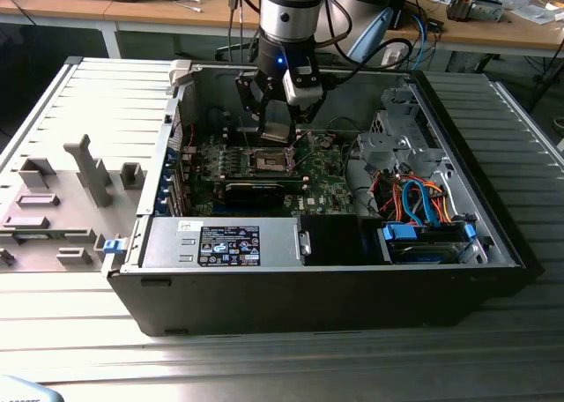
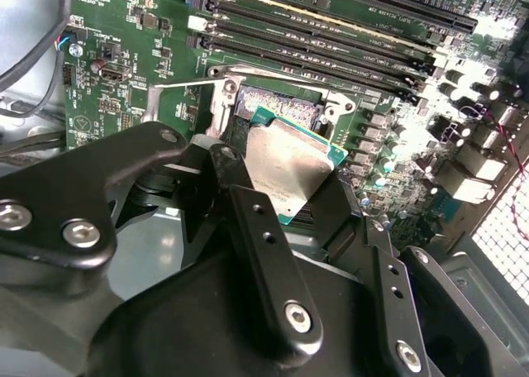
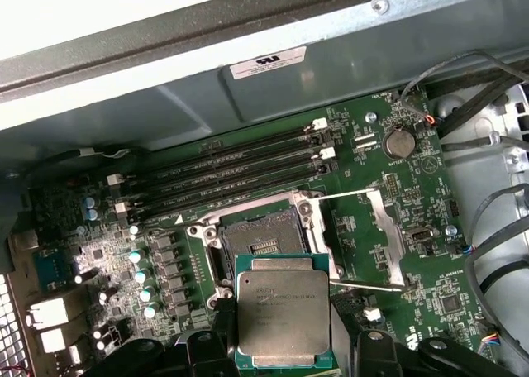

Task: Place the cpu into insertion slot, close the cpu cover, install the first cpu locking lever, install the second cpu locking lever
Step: 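Place the cpu into insertion slot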

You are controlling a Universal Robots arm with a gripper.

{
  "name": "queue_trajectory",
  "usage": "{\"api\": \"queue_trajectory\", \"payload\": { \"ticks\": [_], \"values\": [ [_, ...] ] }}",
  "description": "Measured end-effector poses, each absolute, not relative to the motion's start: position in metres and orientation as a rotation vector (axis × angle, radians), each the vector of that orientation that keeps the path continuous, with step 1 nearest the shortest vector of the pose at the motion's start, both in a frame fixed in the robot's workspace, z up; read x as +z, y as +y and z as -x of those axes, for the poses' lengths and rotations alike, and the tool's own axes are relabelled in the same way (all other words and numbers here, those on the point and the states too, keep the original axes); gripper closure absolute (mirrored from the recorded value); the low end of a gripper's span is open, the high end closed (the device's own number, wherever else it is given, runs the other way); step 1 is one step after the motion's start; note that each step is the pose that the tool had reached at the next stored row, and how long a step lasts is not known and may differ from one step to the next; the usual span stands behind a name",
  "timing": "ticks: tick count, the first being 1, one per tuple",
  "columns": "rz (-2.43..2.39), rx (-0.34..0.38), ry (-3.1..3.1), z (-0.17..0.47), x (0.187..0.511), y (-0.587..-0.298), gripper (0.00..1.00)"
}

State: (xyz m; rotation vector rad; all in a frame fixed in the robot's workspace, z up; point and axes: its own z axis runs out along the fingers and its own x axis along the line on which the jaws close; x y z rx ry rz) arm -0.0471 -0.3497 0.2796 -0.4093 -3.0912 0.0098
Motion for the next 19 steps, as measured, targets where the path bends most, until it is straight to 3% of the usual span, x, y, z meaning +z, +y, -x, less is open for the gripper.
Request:
{"api": "queue_trajectory", "payload": {
  "ticks": [19],
  "values": [
    [0.464, 0.009, -3.083, 0.0471, 0.2783, -0.3497, 0.45]
  ]
}}
